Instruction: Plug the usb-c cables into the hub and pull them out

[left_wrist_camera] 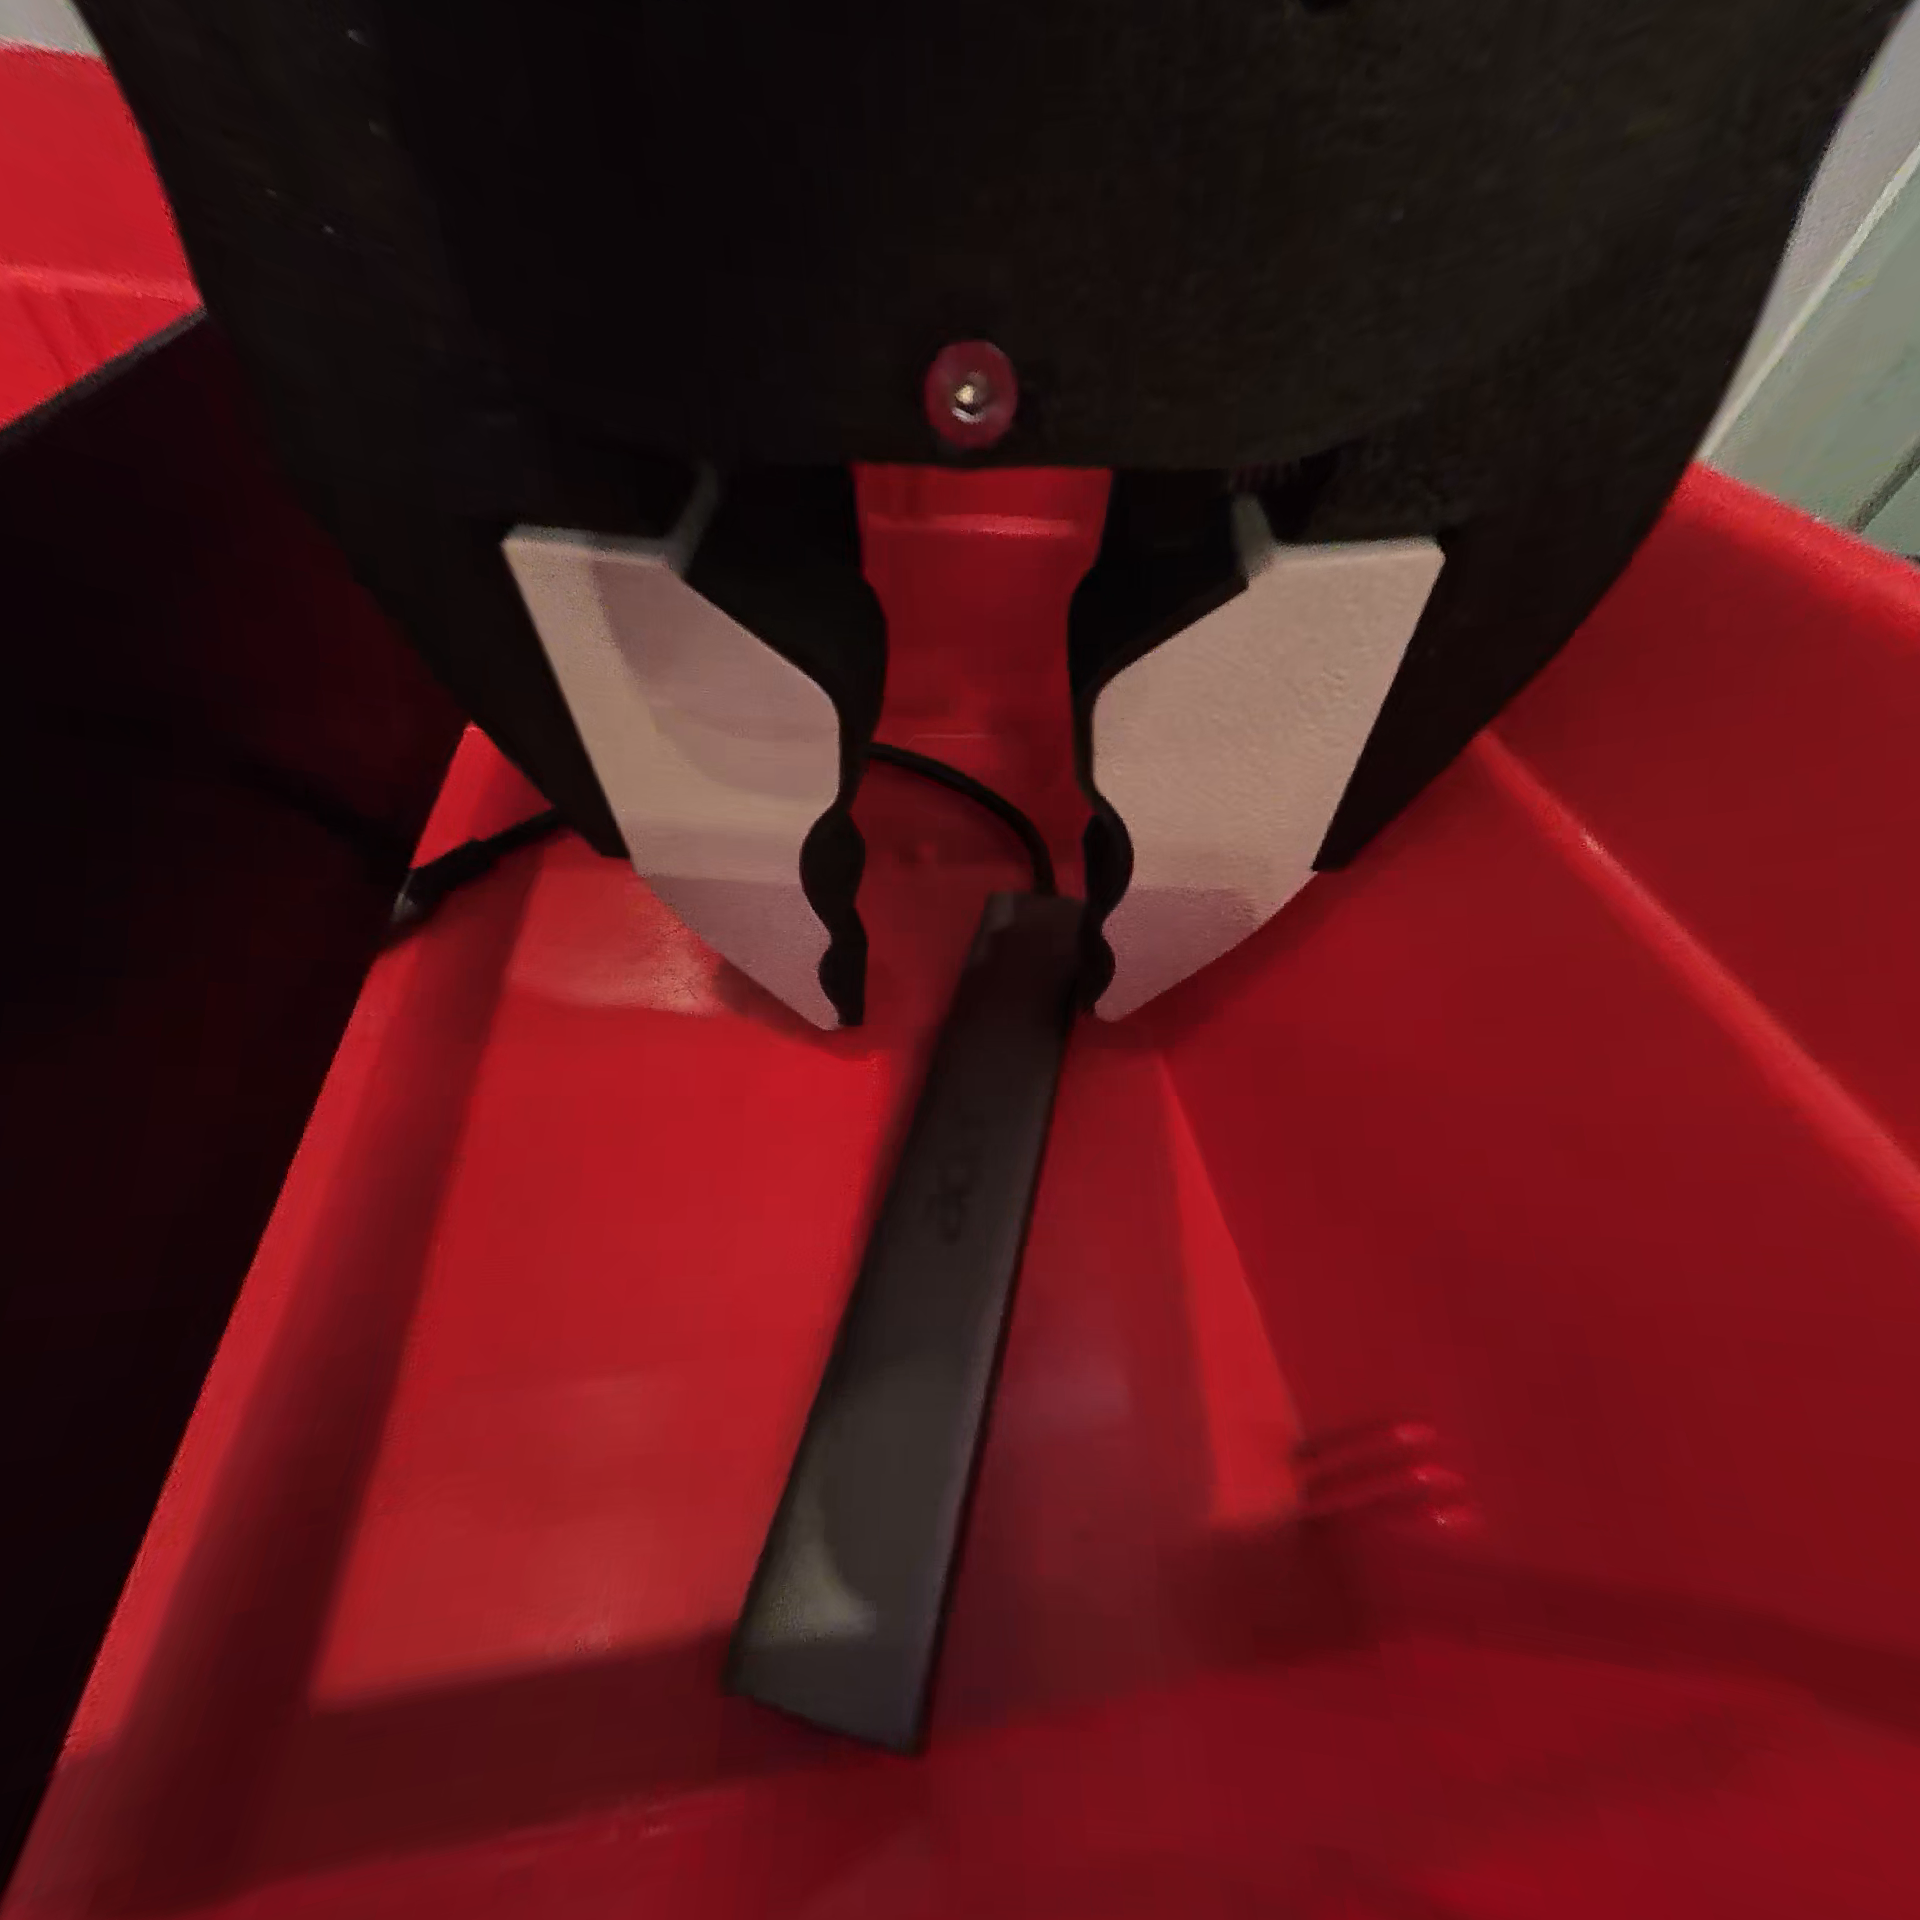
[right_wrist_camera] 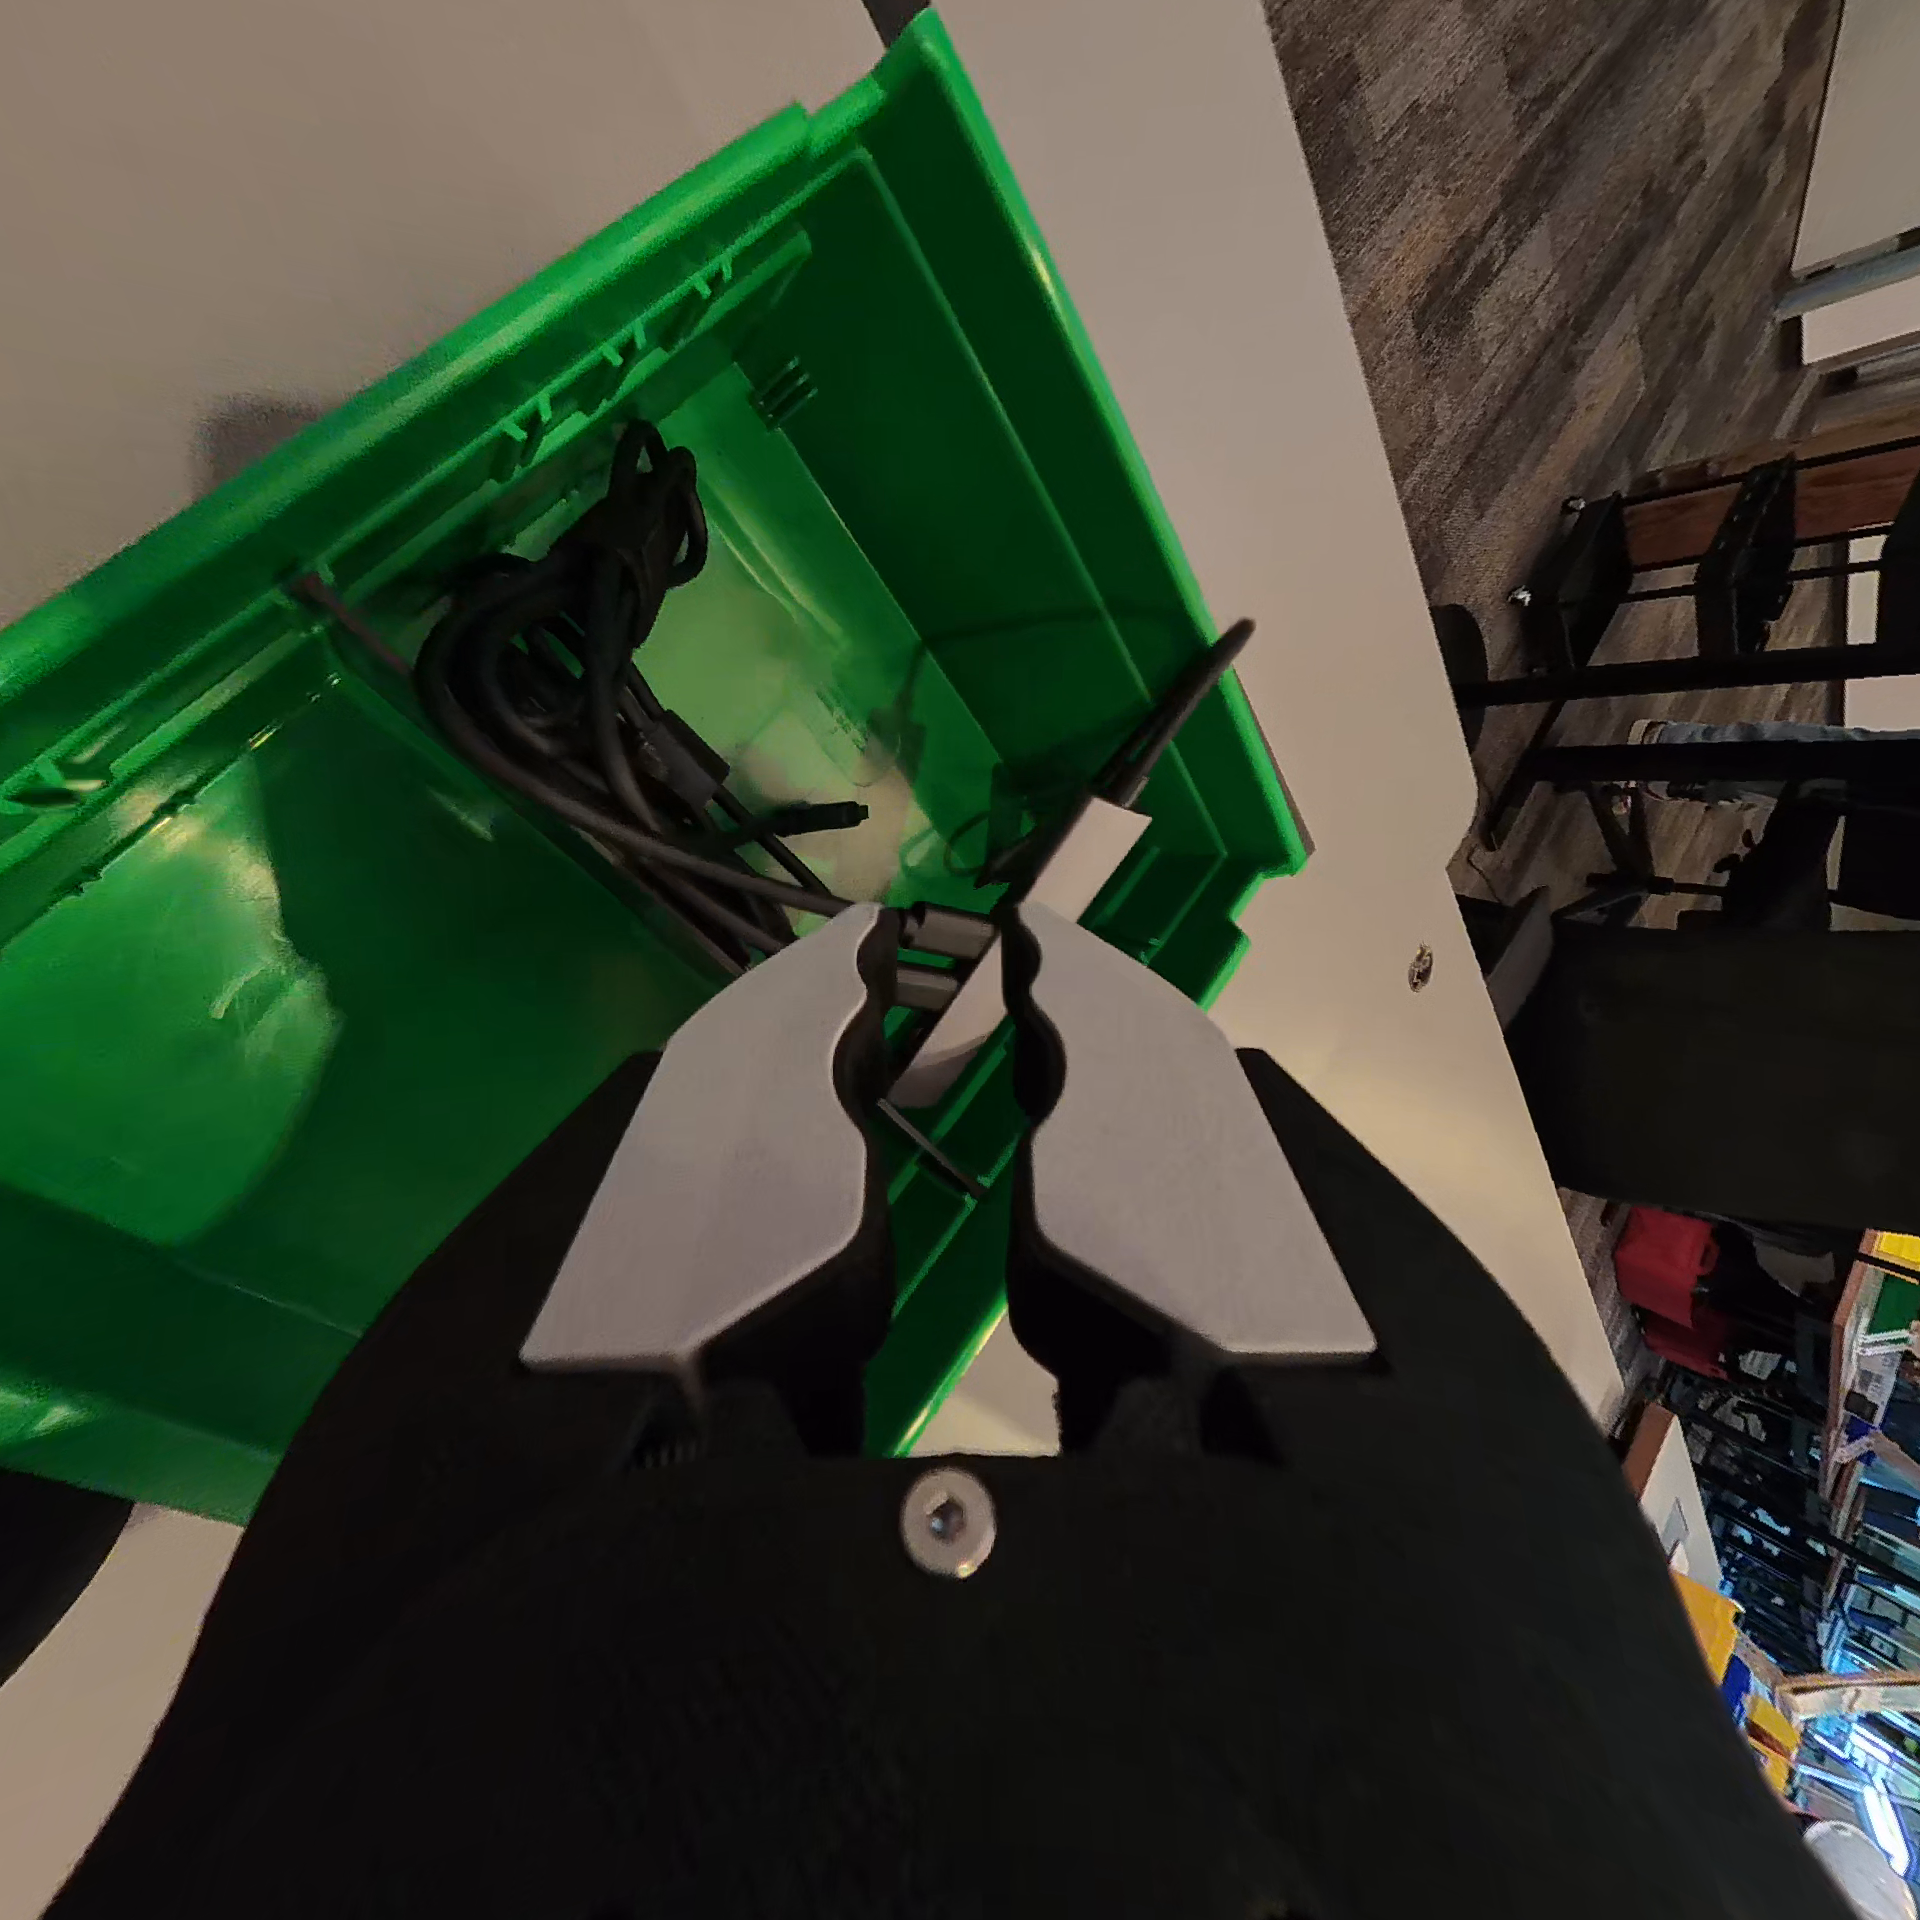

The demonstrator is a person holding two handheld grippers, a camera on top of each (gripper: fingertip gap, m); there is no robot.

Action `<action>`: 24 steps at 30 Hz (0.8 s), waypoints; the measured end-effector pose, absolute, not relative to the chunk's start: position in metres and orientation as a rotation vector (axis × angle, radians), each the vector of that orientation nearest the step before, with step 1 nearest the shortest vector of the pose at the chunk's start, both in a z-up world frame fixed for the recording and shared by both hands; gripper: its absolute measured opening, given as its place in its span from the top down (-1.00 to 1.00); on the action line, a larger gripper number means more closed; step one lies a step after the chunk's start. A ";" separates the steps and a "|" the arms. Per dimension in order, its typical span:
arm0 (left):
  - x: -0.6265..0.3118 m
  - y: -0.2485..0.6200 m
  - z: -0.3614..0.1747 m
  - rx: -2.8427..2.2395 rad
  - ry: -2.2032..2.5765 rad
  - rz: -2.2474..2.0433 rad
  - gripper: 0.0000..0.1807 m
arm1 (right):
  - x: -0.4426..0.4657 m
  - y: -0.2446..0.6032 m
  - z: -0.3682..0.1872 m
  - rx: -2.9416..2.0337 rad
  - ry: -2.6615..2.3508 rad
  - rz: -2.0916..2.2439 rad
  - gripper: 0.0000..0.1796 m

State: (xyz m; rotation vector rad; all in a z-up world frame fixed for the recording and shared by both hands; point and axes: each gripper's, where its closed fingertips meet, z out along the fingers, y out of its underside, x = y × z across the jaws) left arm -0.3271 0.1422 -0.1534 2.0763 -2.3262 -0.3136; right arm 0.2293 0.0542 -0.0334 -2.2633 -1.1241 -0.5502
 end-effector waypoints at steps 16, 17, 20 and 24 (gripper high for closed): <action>-0.352 0.162 -0.082 2.454 -2.221 -1.220 0.76 | 0.219 0.058 -0.034 -2.221 -1.167 -0.511 0.81; -0.352 0.163 -0.067 2.464 -2.240 -1.334 0.76 | 0.218 0.058 -0.034 -2.216 -1.171 -0.506 0.81; -0.356 0.160 -0.007 2.446 -2.197 -1.707 0.76 | 0.213 0.058 -0.030 -2.188 -1.175 -0.489 0.81; -0.340 0.132 0.068 2.625 -2.204 -1.809 0.76 | 0.211 0.057 -0.021 -2.144 -1.162 -0.476 0.81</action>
